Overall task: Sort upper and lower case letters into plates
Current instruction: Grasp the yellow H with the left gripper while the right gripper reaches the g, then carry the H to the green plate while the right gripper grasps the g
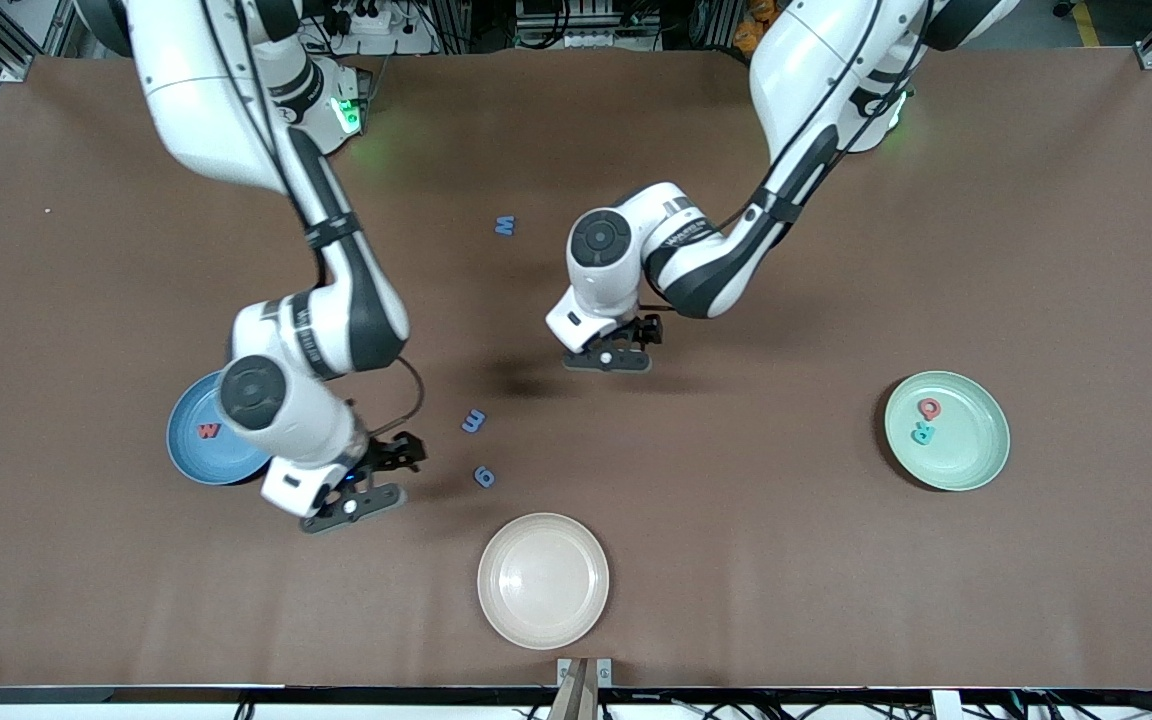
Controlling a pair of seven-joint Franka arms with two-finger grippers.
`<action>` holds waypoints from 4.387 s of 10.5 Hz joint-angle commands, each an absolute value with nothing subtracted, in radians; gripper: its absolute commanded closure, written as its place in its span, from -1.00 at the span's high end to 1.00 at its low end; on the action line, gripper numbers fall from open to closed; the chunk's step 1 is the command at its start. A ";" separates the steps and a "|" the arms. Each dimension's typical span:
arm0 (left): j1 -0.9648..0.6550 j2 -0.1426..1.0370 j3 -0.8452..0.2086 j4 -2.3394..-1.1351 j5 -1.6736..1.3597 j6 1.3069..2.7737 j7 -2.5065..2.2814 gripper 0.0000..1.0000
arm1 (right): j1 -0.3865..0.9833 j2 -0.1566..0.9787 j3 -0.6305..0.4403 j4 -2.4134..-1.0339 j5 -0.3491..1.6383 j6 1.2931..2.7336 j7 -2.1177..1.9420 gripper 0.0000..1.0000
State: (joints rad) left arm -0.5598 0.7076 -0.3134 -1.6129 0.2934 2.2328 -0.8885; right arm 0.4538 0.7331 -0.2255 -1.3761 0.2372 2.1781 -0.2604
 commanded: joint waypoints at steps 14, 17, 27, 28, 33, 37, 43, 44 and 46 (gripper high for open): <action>-0.609 0.745 -0.311 -1.706 0.350 2.402 -0.834 0.51 | 0.594 0.991 -0.209 -1.216 0.256 2.417 -0.334 1.00; -0.607 0.749 -0.311 -1.706 0.348 2.402 -0.836 0.21 | 0.606 0.992 -0.195 -1.230 0.268 2.407 -0.336 1.00; -0.484 0.609 -0.308 -1.713 0.350 2.264 -0.948 -1.00 | 0.626 0.988 -0.198 -1.253 0.373 2.338 -0.308 1.00; -0.425 0.577 -0.311 -1.718 0.348 2.254 -0.925 -1.00 | 0.641 0.988 -0.215 -1.252 0.367 2.329 -0.299 1.00; -0.158 0.511 -0.314 -1.724 0.333 2.165 -0.697 -1.00 | 0.660 0.991 -0.255 -1.246 0.337 2.313 -0.291 1.00; 0.001 0.482 -0.293 -1.726 0.328 2.145 -0.542 -1.00 | 0.660 1.012 -0.261 -1.239 0.339 2.333 -0.291 1.00; 0.133 0.491 -0.244 -1.732 0.322 2.145 -0.313 -1.00 | 0.658 1.012 -0.262 -1.232 0.339 2.329 -0.293 -1.00; 0.133 0.497 -0.235 -1.761 0.301 2.145 -0.313 -1.00 | 0.657 1.011 -0.262 -1.232 0.337 2.329 -0.295 -1.00; 0.133 0.497 -0.216 -1.802 0.296 2.148 -0.311 -1.00 | 0.653 1.003 -0.262 -1.233 0.337 2.329 -0.295 -1.00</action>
State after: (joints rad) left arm 0.1365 0.5097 -0.2291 -1.7639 0.3176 2.1479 -0.3329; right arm 0.6527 0.9974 -0.2624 -1.2362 0.3511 2.3319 -0.3155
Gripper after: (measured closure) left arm 0.670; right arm 0.722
